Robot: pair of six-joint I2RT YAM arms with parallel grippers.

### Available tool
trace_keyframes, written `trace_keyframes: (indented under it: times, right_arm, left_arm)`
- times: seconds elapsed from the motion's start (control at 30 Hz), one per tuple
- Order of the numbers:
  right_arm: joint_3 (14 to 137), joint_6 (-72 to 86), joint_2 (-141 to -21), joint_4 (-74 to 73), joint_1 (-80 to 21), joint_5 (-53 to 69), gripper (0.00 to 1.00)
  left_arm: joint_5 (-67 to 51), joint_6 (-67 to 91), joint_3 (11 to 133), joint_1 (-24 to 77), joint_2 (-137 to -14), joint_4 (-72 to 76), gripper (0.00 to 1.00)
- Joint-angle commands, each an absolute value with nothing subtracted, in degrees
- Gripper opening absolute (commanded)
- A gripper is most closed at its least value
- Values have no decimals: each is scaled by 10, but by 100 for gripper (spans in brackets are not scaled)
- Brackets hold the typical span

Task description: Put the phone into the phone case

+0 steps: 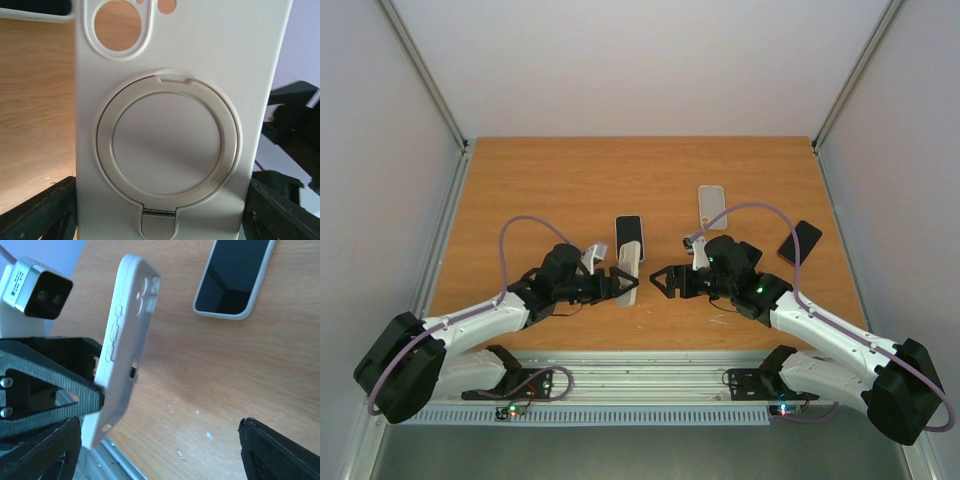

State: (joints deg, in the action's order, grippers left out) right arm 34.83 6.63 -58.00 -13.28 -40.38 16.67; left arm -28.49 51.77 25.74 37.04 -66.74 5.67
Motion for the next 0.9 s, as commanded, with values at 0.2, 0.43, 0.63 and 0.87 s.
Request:
trace_keyframes:
  times: [0.2,0.43,0.63,0.87]
  right_arm:
    - [332,120,-571,-30,-402,284,80]
    - [320,141,-566,22,-402,317,68]
    - [307,156,-549,57,-402,340,52]
    - [295,169,-545,94,-402,359,34]
  left_arm:
    - [-306,553,236,442,-667,266,84]
    - [-310,562,229,470,-682,319,84]
    - [-312,589,205,471,-693,384,84]
    - [-312,598,200,472,-698,399,83]
